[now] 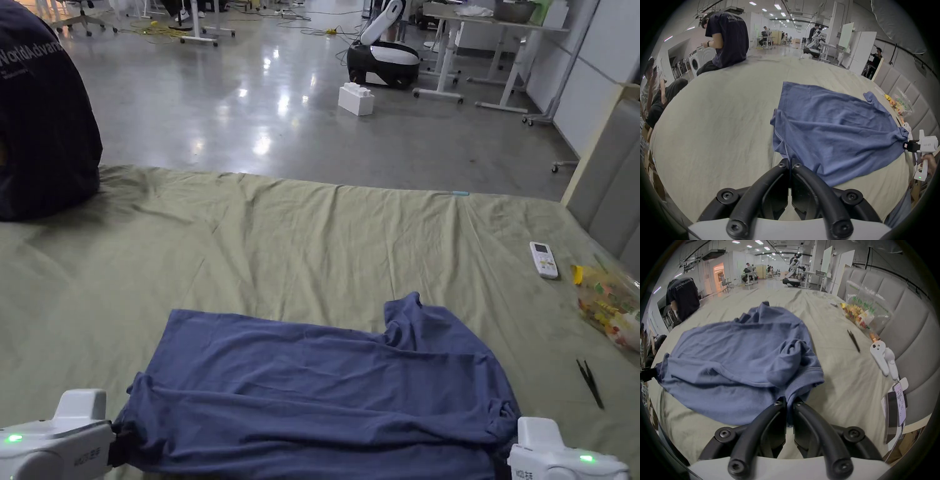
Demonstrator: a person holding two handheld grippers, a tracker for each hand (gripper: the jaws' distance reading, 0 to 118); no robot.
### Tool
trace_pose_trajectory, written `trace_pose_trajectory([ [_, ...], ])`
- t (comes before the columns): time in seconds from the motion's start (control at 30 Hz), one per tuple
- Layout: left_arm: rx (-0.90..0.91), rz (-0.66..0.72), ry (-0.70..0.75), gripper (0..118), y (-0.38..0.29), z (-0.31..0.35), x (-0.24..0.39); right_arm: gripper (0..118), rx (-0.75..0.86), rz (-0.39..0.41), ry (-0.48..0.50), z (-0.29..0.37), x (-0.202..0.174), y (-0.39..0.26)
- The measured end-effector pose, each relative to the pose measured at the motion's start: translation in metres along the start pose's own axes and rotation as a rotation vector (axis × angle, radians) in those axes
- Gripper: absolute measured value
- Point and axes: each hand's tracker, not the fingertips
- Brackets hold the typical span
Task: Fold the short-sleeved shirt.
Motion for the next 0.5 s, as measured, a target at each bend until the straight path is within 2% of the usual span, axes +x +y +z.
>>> trace_pose_trajectory([
  [0.23,0.057,0.025,-0.044,3,0.026,0.032,-0.005,7,0.075,-0.006,0.028,0.065,-0.002,0.030],
  [0.5,0.106,0.030,-0.074,3,0.030,0.070,-0.016,7,0.083,0.013,0.034,0.100,0.005,0.035],
])
